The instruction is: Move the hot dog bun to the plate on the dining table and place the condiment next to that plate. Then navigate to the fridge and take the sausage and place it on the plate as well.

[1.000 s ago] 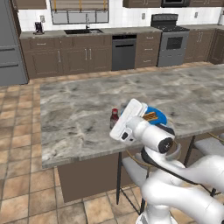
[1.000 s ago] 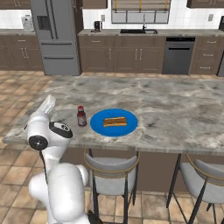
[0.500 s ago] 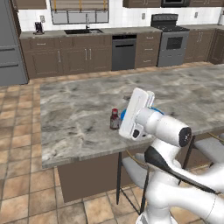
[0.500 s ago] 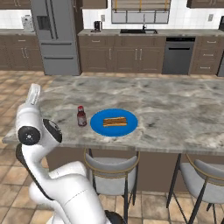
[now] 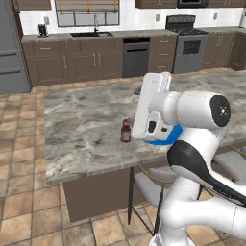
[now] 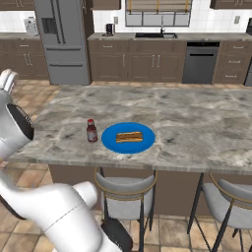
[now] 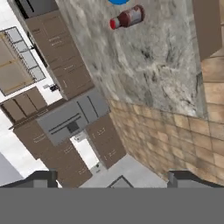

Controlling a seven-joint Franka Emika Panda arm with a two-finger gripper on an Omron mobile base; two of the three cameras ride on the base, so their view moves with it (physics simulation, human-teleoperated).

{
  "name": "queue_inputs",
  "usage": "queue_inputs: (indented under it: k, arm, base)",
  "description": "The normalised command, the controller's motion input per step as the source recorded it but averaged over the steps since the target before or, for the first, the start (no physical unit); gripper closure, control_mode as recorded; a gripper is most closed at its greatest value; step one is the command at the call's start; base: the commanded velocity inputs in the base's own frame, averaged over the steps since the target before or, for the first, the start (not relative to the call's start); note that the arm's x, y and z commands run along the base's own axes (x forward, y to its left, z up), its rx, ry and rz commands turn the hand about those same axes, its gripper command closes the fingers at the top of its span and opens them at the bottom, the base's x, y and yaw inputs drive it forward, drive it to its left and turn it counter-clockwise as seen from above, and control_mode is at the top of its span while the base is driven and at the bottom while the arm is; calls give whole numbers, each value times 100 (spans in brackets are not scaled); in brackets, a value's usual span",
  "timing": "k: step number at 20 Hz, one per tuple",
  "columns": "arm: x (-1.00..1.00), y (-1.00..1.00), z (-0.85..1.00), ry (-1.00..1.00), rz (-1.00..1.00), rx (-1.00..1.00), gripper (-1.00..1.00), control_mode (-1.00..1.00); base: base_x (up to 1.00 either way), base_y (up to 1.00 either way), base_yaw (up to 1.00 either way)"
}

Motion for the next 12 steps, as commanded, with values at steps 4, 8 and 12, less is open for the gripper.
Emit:
queue_inputs:
  k: [4, 8, 12]
  arm:
    - [-5, -13, 61, 63, -8, -32, -100, -100]
    - [-7, -40, 14, 60, -15, -24, -100, -100]
    - [-22, -59, -33, 12, -23, -3, -100, -100]
  base:
    - [0, 0, 0]
    - [0, 0, 0]
    - [0, 0, 0]
